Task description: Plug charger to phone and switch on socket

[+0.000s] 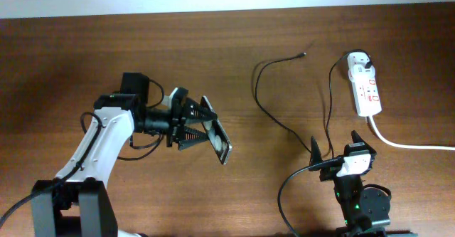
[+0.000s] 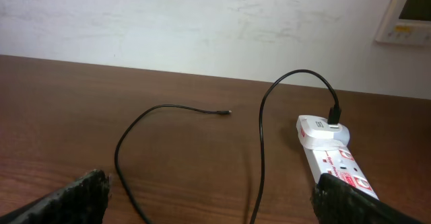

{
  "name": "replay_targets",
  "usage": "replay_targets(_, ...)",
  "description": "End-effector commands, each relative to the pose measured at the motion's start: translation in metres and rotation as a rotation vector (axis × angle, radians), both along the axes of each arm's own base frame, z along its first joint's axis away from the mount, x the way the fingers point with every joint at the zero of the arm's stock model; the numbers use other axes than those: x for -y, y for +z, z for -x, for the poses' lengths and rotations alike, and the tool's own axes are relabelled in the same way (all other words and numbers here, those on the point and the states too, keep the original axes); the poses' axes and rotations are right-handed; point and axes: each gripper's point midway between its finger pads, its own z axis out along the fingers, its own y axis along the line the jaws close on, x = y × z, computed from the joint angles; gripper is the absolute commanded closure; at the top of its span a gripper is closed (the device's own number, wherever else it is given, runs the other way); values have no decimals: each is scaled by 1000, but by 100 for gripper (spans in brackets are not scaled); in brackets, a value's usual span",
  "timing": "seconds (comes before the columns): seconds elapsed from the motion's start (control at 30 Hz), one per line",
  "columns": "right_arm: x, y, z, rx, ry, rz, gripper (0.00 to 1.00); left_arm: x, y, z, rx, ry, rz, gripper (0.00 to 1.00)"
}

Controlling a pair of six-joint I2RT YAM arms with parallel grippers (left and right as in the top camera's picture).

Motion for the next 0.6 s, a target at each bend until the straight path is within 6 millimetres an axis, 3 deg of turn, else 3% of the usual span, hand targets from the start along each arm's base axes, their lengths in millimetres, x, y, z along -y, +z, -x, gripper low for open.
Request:
replay_targets(0.0, 2, -3, 0, -6, -8, 1, 1, 6, 29, 2, 19, -20, 166, 50)
replay_targets(0.2, 2, -3, 0, -6, -8, 1, 1, 7, 41, 3, -103, -4, 229, 52)
replay_targets(0.27, 2, -3, 0, -6, -8, 1, 1, 7, 41, 3, -130, 1, 226, 55)
replay_targets(0.37, 2, -3, 0, -6, -8, 1, 1, 7, 41, 3, -160, 7, 225, 48)
replay_targets(0.57, 2, -3, 0, -6, -8, 1, 1, 6, 31, 2, -373, 63, 159, 55)
